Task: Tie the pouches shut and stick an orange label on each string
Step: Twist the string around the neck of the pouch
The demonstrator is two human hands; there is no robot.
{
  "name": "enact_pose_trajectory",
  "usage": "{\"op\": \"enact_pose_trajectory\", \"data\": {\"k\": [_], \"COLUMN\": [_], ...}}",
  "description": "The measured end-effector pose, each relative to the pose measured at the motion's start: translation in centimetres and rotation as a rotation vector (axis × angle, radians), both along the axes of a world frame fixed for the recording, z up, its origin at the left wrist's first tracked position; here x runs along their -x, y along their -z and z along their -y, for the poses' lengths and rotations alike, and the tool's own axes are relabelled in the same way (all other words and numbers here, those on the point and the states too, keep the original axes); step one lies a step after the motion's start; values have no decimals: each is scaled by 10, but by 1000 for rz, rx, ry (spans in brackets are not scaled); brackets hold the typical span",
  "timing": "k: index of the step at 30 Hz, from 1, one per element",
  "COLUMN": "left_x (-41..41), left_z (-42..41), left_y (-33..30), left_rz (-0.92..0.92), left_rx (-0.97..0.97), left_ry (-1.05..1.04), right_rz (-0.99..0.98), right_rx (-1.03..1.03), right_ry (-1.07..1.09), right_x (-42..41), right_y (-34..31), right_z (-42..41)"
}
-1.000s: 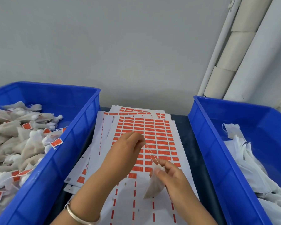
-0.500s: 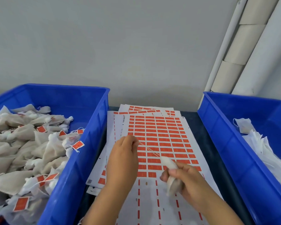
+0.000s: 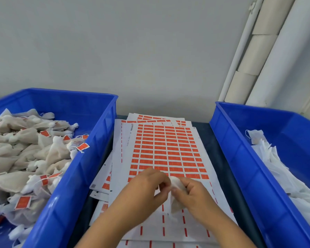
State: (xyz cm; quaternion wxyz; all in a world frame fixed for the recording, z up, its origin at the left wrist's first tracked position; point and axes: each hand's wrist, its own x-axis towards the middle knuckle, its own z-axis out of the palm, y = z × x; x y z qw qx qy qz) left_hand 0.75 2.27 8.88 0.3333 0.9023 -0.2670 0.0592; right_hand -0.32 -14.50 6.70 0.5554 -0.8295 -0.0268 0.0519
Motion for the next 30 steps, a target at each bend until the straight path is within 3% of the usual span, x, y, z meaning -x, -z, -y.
{"op": "enact_pose_trajectory", "data": {"k": [3, 7, 9, 12, 24, 30], "left_x": [-7, -6, -5, -3, -2, -7], "left_z": [9, 22, 23, 23, 31, 30], "left_y": [0, 13, 19, 26, 38, 38], "left_rz": [-33, -304, -340, -356, -454, -458], "left_rx": [93, 380, 484, 536, 656, 740], "left_ry": [-53, -130, -202, -277, -326, -355], "right_rz": [13, 50, 80, 133, 138, 258], "right_rx": [40, -6, 22, 67, 18, -35], "right_ry": [-46, -99, -73, 46, 17, 170], "right_x": [6, 7, 5, 1, 0, 4], "right_y": [2, 1, 3, 8, 26, 29], "right_z": [-2, -7, -11, -15, -16, -23]}}
